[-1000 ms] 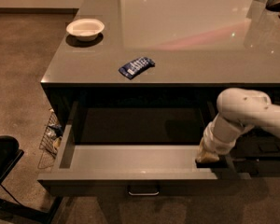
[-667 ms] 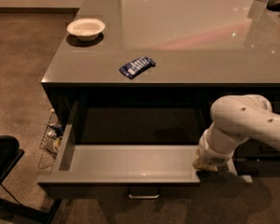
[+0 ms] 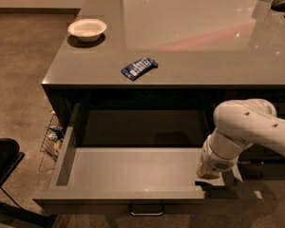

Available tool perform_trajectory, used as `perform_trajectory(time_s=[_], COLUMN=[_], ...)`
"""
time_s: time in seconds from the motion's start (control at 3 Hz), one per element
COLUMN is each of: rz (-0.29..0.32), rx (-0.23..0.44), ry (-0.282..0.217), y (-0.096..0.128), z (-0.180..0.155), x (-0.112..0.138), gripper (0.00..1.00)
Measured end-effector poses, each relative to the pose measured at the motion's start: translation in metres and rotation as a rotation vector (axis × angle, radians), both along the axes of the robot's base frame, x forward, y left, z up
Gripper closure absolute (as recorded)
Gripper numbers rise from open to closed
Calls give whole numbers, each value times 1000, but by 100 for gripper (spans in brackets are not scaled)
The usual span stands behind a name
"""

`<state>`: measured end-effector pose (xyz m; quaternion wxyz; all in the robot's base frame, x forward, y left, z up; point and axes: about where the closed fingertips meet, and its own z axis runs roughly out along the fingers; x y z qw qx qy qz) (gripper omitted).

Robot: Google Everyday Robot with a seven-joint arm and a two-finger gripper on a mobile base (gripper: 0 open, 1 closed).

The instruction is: Open top drawer

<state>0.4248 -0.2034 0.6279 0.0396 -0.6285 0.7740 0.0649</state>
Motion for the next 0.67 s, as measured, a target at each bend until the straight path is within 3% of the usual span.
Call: perform_trajectory(time_s=[0.67], rz=[-1], rx=[-2], ry=[-1], y=[-1], z=[1], x=[-1], gripper=[12])
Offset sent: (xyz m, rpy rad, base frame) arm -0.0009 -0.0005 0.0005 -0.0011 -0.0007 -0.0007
